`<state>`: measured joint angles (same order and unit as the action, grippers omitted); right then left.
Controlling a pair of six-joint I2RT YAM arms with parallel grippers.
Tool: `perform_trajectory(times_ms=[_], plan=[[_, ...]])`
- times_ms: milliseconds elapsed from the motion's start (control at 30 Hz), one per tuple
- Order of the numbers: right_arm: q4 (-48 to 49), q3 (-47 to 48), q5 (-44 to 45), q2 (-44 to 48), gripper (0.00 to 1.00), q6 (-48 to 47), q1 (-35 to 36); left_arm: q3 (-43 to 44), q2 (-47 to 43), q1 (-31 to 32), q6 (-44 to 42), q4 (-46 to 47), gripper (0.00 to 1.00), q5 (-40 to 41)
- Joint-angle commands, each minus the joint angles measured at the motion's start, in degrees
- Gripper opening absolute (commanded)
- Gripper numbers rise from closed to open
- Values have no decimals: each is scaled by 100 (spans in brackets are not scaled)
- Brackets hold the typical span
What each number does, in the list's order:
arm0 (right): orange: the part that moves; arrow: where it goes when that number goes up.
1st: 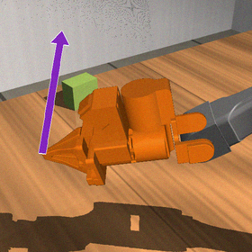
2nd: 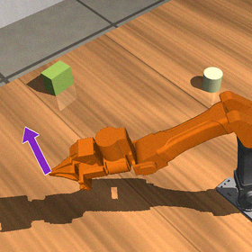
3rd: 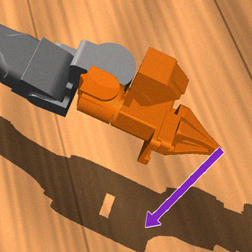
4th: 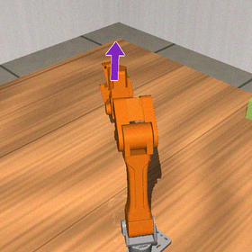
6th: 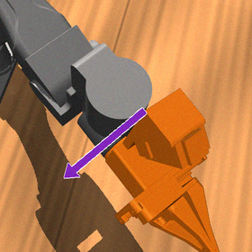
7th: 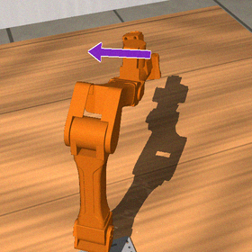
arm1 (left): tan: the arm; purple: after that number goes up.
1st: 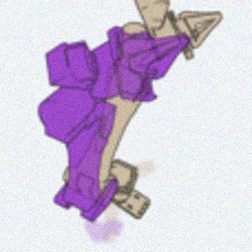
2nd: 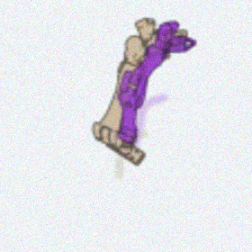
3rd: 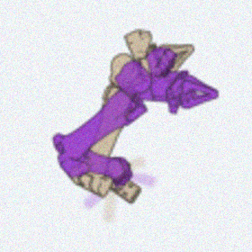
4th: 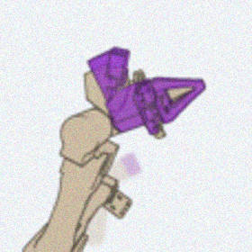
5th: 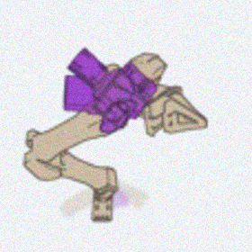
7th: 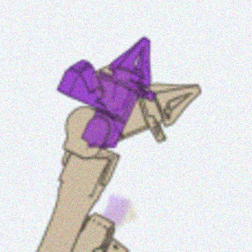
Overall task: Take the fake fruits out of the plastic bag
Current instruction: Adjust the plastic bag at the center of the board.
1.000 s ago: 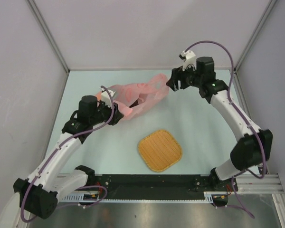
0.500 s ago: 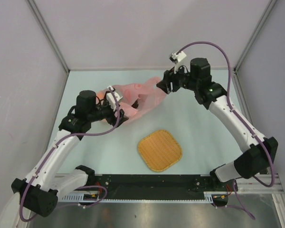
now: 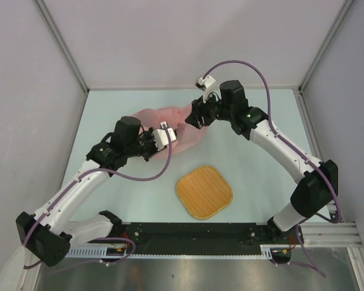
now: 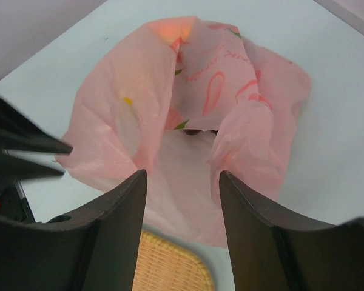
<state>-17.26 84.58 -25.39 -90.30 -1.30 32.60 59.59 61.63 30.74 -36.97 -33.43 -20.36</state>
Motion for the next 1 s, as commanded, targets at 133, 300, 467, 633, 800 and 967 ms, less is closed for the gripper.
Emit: perform_trajectory(times_ms=[133,300,467,633,800,967], plan=[[38,165,639,372,57,-150,290,-88,-827,-348,1690,294,0,1912],[284,217,1009,663,58,-1512,1291,-228,-1144,-1331,3657,-58,0,2668],[415,287,1290,84,52,-1471,1697,-623,-1713,-1913,4470,160,0,2081],[724,664,1642,-856,46,-803,1539,-1081,-2137,-2169,4664,-14,0,1711],[899,1008,1870,-1296,40,-607,1547,-1292,-2357,-2344,4900,-59,0,1623],[821,-114,2047,-1280,31,-837,1890,-1222,-2322,-2564,5296,-23,0,1886]])
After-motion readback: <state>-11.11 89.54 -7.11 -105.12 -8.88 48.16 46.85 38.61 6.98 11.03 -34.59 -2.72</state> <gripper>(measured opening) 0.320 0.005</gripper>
